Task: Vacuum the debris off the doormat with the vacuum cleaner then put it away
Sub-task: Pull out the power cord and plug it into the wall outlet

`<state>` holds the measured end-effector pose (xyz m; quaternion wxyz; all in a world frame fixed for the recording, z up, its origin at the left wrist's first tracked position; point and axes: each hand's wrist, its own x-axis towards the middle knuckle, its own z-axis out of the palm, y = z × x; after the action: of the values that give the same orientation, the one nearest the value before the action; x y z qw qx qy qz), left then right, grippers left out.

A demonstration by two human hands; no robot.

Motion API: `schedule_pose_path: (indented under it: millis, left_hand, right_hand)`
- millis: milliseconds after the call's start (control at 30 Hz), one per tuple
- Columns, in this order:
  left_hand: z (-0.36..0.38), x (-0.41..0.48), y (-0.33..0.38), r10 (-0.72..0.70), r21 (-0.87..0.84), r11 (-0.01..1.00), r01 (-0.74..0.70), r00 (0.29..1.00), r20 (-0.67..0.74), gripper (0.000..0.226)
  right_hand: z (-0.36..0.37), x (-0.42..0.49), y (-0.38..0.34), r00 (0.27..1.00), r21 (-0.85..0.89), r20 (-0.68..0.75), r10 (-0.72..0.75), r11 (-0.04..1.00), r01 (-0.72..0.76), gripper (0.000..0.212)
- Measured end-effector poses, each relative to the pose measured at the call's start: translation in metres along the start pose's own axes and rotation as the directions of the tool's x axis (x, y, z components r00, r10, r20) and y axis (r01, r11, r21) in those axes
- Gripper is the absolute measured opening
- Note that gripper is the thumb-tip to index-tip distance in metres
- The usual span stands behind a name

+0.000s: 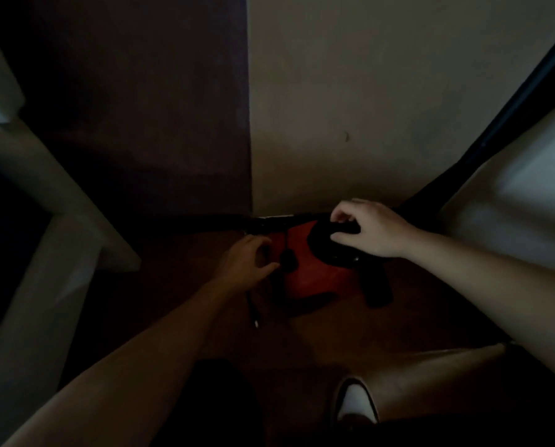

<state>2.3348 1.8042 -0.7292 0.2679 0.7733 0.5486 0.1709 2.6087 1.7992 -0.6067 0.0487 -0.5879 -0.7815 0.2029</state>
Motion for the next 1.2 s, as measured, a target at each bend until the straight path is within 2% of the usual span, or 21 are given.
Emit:
schedule_pose_path:
  millis: [133, 233, 300, 367, 467, 567, 667, 767, 967, 1033, 1133, 1200]
  left_hand:
    - [0.021, 0.002, -0.009, 0.002, -0.009, 1.0, -0.002, 1.0, 0.004, 0.052]
    - [0.034, 0.0, -0.022, -0.003, 0.007, 1.0, 0.003, 0.999, 0.041, 0.053]
    - [0.04, -0.002, -0.036, -0.023, 0.038, 0.999, 0.021, 0.998, 0.058, 0.055]
    - [0.048, -0.007, -0.048, -0.026, 0.073, 0.997, 0.021, 0.997, 0.071, 0.057]
    - [0.064, -0.013, -0.058, 0.01, 0.095, 0.995, -0.014, 0.999, 0.047, 0.059]
    - [0.079, -0.011, -0.058, -0.006, 0.083, 0.997, 0.005, 1.0, 0.009, 0.062]
    - [0.088, -0.005, -0.052, -0.028, 0.012, 1.0, 0.028, 0.999, -0.041, 0.059]
    - [0.092, 0.0, -0.044, -0.004, -0.041, 0.999, 0.001, 0.997, -0.076, 0.047]
    - [0.098, 0.001, -0.036, -0.014, -0.222, 0.975, 0.015, 1.0, 0.005, 0.017]
    - [0.097, -0.001, -0.033, -0.067, -0.302, 0.951, 0.064, 0.998, 0.002, 0.012]
    - [0.087, -0.003, -0.032, -0.25, -0.472, 0.855, 0.216, 0.968, -0.011, 0.007]
    - [0.08, -0.007, -0.035, -0.308, -0.493, 0.835, 0.244, 0.95, -0.051, 0.024]
  right_hand:
    - [0.039, 0.02, -0.002, 0.989, -0.186, 0.133, -0.064, 0.979, 0.089, 0.046]
    - [0.057, 0.039, 0.013, 0.974, -0.366, 0.186, -0.132, 0.91, 0.193, 0.057]
    - [0.065, 0.049, 0.027, 0.969, -0.428, 0.208, -0.135, 0.878, 0.214, 0.061]
    - [0.075, 0.053, 0.043, 0.973, -0.448, 0.17, -0.156, 0.867, 0.217, 0.065]
    - [0.095, 0.054, 0.062, 0.961, -0.486, 0.008, -0.277, 0.839, 0.246, 0.069]
    - [0.105, 0.056, 0.065, 0.943, -0.481, -0.084, -0.321, 0.842, 0.244, 0.067]
    - [0.105, 0.057, 0.064, 0.937, -0.477, -0.116, -0.33, 0.846, 0.239, 0.065]
    - [0.105, 0.056, 0.065, 0.941, -0.467, -0.108, -0.32, 0.852, 0.236, 0.065]
    - [0.106, 0.057, 0.067, 0.948, -0.458, -0.091, -0.305, 0.858, 0.232, 0.067]
    - [0.105, 0.057, 0.066, 0.948, -0.46, -0.093, -0.306, 0.857, 0.231, 0.067]
    - [0.104, 0.056, 0.064, 0.954, -0.452, -0.072, -0.292, 0.862, 0.23, 0.07]
    - [0.103, 0.056, 0.064, 0.955, -0.448, -0.064, -0.288, 0.864, 0.23, 0.067]
